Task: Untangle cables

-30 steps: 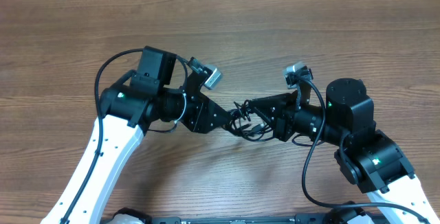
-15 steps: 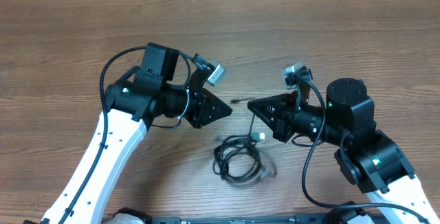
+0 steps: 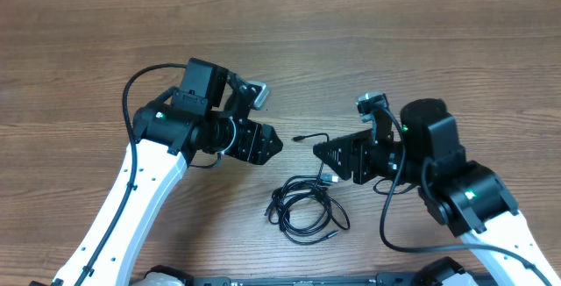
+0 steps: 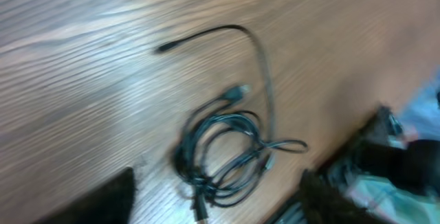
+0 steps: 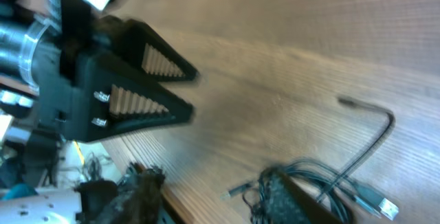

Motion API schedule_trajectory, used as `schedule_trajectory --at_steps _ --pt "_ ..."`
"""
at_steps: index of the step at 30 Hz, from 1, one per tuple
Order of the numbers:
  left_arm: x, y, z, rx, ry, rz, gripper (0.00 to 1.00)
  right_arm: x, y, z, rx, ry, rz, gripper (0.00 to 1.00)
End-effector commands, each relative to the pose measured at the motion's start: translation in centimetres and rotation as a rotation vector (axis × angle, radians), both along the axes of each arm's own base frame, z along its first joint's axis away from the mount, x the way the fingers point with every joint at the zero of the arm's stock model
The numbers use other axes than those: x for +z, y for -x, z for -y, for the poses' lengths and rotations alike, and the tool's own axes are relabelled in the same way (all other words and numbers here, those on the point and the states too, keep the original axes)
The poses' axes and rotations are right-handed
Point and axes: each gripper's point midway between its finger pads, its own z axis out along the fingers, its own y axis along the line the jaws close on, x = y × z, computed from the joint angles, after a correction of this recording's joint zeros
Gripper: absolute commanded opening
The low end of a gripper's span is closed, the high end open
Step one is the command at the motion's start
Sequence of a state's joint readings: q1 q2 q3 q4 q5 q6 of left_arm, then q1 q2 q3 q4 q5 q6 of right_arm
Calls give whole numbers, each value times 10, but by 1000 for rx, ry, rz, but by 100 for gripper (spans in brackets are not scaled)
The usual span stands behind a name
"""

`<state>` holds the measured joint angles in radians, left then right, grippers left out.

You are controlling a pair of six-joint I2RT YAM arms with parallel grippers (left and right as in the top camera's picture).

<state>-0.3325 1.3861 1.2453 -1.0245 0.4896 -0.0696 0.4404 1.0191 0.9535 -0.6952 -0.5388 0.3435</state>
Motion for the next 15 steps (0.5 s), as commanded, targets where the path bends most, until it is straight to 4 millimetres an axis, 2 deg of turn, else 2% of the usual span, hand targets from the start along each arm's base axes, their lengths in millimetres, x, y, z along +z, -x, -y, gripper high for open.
schedule_trajectory --at_steps 1,3,6,9,15 --pt "-4 -16 -22 149 -117 19 95 -12 -1 1 -7 36 -56 54" --pt "-5 -17 -24 159 -129 22 100 -24 2 2 -6 61 -109 57" --pt "-6 -19 -27 171 -142 26 100 -37 8 1 8 81 -183 60" --pt "-9 -25 -42 292 -205 20 100 -50 13 1 20 100 -254 60" --pt "-12 -33 -60 434 -266 22 100 -71 20 5 19 148 -355 61"
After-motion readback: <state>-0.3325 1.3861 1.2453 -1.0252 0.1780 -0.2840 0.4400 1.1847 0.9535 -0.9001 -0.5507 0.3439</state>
